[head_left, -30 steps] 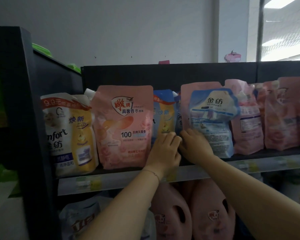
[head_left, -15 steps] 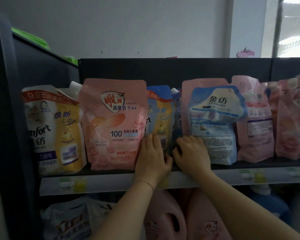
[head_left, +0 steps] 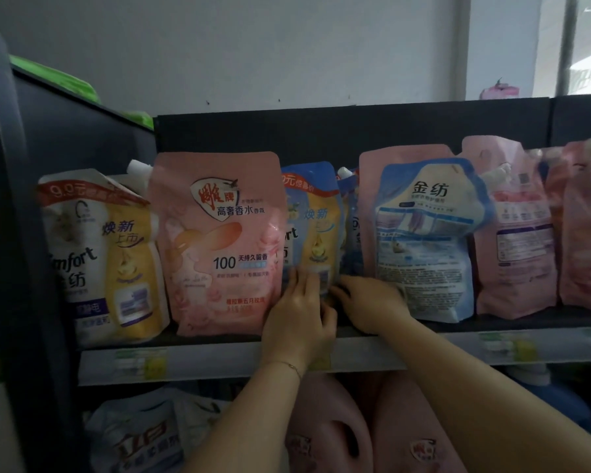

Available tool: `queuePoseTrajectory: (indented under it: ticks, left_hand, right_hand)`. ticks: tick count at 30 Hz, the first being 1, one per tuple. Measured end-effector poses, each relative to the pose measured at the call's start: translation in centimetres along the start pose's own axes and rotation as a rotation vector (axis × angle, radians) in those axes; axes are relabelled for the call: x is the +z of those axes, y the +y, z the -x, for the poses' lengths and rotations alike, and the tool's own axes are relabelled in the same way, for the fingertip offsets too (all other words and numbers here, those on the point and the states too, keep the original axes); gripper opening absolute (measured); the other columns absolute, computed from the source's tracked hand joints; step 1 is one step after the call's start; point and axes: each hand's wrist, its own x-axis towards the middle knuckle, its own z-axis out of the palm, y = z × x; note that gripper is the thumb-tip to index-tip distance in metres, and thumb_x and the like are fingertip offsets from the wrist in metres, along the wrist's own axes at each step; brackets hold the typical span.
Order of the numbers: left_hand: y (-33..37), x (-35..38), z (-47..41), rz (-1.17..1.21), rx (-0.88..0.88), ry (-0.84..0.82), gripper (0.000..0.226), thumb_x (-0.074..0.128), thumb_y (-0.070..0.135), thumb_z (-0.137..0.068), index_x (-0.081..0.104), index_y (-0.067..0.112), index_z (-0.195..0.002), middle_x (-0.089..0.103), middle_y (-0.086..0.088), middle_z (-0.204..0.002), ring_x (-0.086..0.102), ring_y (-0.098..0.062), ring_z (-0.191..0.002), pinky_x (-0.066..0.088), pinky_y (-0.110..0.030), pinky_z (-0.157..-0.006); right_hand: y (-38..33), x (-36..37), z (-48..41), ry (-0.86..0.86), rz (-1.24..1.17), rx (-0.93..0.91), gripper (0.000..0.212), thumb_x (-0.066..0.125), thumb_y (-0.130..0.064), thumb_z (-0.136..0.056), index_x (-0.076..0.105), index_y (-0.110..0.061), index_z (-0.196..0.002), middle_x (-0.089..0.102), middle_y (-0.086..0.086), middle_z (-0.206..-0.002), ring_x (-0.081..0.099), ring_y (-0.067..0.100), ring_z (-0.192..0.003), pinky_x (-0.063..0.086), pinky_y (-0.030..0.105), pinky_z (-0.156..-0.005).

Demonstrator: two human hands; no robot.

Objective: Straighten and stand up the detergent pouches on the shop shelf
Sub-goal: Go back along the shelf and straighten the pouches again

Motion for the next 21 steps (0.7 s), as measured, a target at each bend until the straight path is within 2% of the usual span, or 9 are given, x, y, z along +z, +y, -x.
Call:
queuePoseTrajectory:
  ticks: [4,7,9,12,15,19,21]
  left_hand:
    - [0.1,-0.1,0.2,-0.009,0.025,0.007,0.058,0.051,0.022,-0.087,0.038,0.01,-0.143,0.049,-0.019,-0.142,0.039,-0.033,-0.138,0.05,-0.043,-0.097]
    - [0.3,-0.2,0.2,0.006,0.037,-0.012,0.061,0.049,0.022,-0.09,0.033,0.011,-0.148,0.041,-0.013,-0.15,0.028,-0.026,-0.144,0.042,-0.039,-0.105]
    - [0.5,-0.3,0.1,0.009,0.071,-0.003,0.059,0.047,0.026,-0.087,0.04,0.01,-0.143,0.042,-0.011,-0.148,0.033,-0.025,-0.142,0.04,-0.037,-0.106]
    - [0.4,0.1,-0.2,-0.026,0.091,0.032,0.053,0.04,0.035,-0.078,0.053,0.009,-0.122,0.05,-0.014,-0.131,0.05,-0.029,-0.119,0.053,-0.039,-0.09]
    - [0.3,0.1,-0.3,-0.049,0.014,-0.013,0.045,0.04,0.038,-0.081,0.047,0.017,-0.121,0.041,-0.007,-0.125,0.046,-0.022,-0.109,0.052,-0.034,-0.079]
    - [0.4,-0.2,-0.4,-0.018,-0.012,-0.105,0.037,0.047,0.036,-0.089,0.042,0.023,-0.123,0.04,0.002,-0.113,0.047,-0.017,-0.101,0.048,-0.034,-0.074]
    - [0.5,-0.4,-0.6,-0.06,0.001,-0.118,0.034,0.046,0.037,-0.089,0.042,0.024,-0.121,0.042,0.004,-0.112,0.046,-0.015,-0.101,0.042,-0.028,-0.068]
  right_hand:
    - [0.2,-0.2,-0.1,-0.006,-0.046,0.029,0.029,0.035,-0.038,-0.102,0.062,-0.03,-0.111,0.068,-0.003,-0.101,0.062,0.02,-0.086,0.052,0.036,-0.068]
    - [0.0,-0.2,-0.2,-0.003,-0.066,0.104,0.025,0.039,-0.03,-0.101,0.064,-0.025,-0.102,0.067,0.0,-0.098,0.058,0.019,-0.078,0.044,0.031,-0.06]
    - [-0.3,-0.4,0.0,0.012,-0.056,0.174,0.018,0.045,-0.021,-0.098,0.062,-0.019,-0.095,0.066,0.003,-0.095,0.056,0.019,-0.075,0.044,0.03,-0.06]
    - [-0.5,-0.6,0.9,0.099,-0.044,0.301,0.012,0.049,-0.015,-0.094,0.061,-0.013,-0.091,0.065,0.007,-0.094,0.058,0.023,-0.077,0.046,0.031,-0.063]
    - [-0.6,-0.5,1.6,0.191,-0.073,0.378,0.013,0.047,-0.015,-0.096,0.059,-0.009,-0.099,0.065,0.011,-0.101,0.063,0.028,-0.092,0.044,0.031,-0.066]
    - [-0.7,-0.2,2.3,0.376,-0.087,0.278,0.019,0.042,-0.025,-0.099,0.05,-0.01,-0.107,0.067,0.01,-0.098,0.066,0.029,-0.087,0.045,0.033,-0.065]
    - [-0.8,-0.1,2.7,0.465,-0.086,0.141,0.022,0.052,-0.029,-0.095,0.051,-0.009,-0.103,0.067,0.007,-0.085,0.067,0.03,-0.072,0.043,0.032,-0.054]
